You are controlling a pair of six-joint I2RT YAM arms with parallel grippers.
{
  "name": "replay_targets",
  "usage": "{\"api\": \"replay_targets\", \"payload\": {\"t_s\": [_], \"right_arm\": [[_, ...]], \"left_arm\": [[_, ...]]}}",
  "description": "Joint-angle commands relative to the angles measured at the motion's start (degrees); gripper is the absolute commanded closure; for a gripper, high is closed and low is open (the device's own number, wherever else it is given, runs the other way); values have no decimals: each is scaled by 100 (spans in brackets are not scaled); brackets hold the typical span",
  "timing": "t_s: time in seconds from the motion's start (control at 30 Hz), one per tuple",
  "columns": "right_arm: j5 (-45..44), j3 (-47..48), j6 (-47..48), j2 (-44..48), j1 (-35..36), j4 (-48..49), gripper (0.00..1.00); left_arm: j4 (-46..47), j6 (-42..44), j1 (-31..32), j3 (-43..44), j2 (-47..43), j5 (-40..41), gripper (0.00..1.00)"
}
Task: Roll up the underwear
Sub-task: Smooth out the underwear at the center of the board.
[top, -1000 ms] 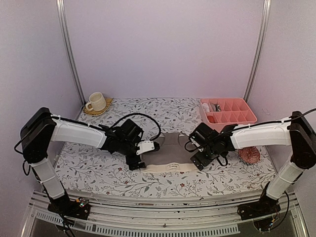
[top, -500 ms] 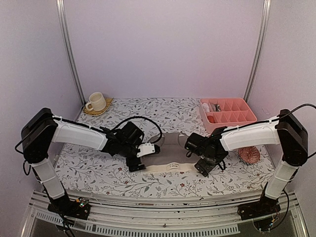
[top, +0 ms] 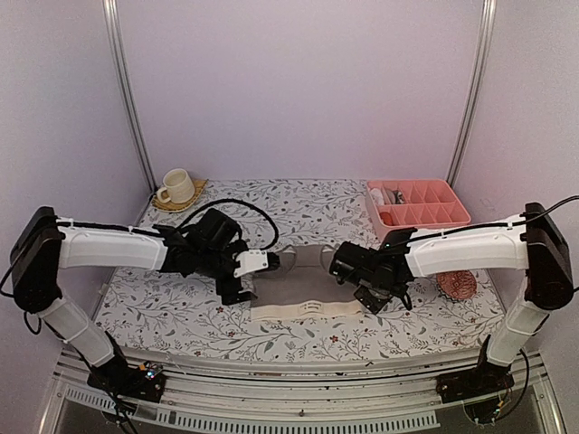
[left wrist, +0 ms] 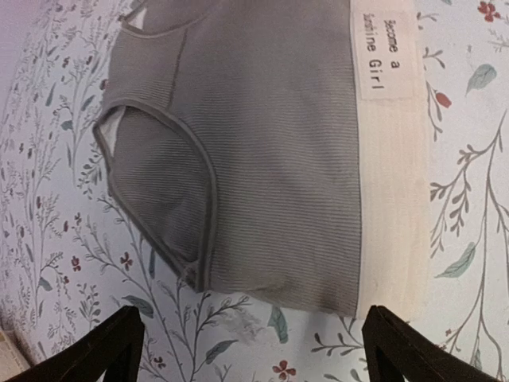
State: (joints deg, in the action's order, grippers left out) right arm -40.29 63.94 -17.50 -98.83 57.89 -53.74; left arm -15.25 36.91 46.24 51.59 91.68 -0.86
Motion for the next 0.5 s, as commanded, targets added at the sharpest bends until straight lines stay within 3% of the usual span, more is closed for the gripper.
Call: {"api": "replay_targets", "payload": {"t_s": [0.0,0.23,0.37,0.47], "right_arm": [[-1033,203,227,447,554,375,1],[-418,20,2607,213,1195,3331,1],[59,129,3622,-245,1451,4745,1],[304,272,3913,-496,1441,5175,1]], "left_arm": [[31,17,-502,114,-551,-946,1],[448,79,-1115,261,-293,-682,1],[-19,-574,-1774,946,316,-1311,2],[-325,-934,-2071,1346,744,-1992,1]]}}
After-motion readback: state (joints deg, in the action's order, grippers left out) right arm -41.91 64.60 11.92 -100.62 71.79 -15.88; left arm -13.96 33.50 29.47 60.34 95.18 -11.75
